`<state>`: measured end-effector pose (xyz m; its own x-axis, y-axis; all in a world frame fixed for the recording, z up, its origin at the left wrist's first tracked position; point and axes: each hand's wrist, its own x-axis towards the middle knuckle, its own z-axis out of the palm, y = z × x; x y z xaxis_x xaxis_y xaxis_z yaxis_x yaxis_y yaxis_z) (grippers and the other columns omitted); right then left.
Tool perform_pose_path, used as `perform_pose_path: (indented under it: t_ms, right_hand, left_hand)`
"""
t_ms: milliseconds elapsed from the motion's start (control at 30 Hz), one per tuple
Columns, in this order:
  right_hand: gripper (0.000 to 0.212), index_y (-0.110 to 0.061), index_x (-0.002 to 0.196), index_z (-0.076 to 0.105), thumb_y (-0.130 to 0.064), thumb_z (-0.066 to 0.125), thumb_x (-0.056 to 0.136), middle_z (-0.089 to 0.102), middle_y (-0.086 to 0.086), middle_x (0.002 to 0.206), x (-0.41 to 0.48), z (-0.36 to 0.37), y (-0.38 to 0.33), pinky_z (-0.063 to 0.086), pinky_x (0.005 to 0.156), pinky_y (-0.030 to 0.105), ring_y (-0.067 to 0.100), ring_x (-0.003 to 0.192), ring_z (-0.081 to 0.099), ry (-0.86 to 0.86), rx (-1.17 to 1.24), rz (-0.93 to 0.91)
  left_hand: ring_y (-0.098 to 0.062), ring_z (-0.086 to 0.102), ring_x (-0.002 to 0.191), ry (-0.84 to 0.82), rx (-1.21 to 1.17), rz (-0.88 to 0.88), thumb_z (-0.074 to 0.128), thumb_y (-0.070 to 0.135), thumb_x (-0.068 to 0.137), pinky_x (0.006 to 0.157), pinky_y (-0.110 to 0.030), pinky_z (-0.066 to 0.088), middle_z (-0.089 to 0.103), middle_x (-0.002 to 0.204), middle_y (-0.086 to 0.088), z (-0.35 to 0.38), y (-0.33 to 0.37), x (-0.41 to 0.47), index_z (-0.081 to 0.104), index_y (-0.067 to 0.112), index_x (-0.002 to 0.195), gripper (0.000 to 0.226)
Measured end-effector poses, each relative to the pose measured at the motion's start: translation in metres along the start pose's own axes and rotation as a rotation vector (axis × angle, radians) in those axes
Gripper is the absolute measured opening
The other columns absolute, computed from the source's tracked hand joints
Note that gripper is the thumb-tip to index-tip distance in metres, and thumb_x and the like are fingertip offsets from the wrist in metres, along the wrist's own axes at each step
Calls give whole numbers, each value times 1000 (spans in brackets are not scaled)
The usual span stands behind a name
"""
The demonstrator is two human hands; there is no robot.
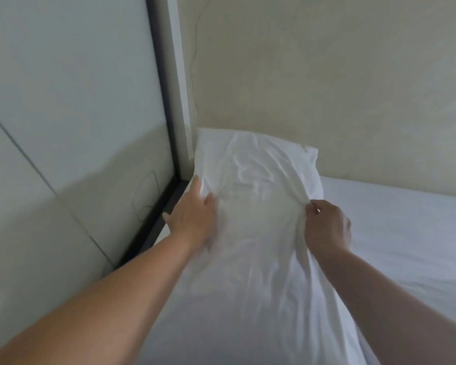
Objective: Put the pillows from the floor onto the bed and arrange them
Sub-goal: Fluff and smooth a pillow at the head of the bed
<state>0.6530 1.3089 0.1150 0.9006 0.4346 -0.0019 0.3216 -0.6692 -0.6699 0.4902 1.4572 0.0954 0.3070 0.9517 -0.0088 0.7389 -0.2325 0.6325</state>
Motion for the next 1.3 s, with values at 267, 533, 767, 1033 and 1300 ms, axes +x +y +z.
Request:
perform_pose_path:
  t_ms: [267, 533, 767, 1033, 1300]
  right_hand:
    - [105, -5, 139, 34, -60, 79, 61, 52, 20, 133, -65, 45, 100, 47, 99, 45, 36, 117, 55, -500, 174, 556]
    - [49, -4, 95, 69, -42, 78, 67, 72, 12, 89, -111, 43, 119, 55, 80, 39, 28, 85, 67, -386, 50, 382]
    - [96, -19, 152, 10, -69, 48, 81, 19, 12, 159, -107, 24, 95, 28, 111, 46, 32, 143, 26, -320, -405, 168]
    - [67, -41, 151, 3, -55, 33, 93, -9, -12, 163, -135, 92, 63, -2, 117, 57, 27, 148, -18, -750, -602, -575]
    - [69, -38, 152, 5, -60, 31, 92, -11, -7, 163, -118, 71, 82, 14, 118, 49, 20, 150, -6, -646, -582, -267]
  left_hand:
    - [-36, 29, 141, -515, 2, -437, 45, 91, 57, 115, -52, 24, 18, 159, -13, 32, -120, -63, -6, 38, 150, 119]
    - [-34, 38, 136, -486, -6, -419, 45, 84, 66, 111, -48, 33, 25, 154, -12, 17, -135, -67, 9, 40, 151, 102]
    - [-38, 36, 133, -161, 435, -239, 28, 63, 91, 108, -51, 32, 27, 152, -20, 7, -123, -74, 4, 21, 153, 79]
    - [-17, -11, 149, -553, 505, 153, 6, 64, 92, 113, -64, -1, -19, 160, 11, 65, -117, -98, -11, 47, 148, 60]
    - [-8, -4, 148, -713, 454, -7, 11, 68, 90, 115, -61, 2, -11, 162, 11, 41, -159, -82, -6, 38, 151, 71]
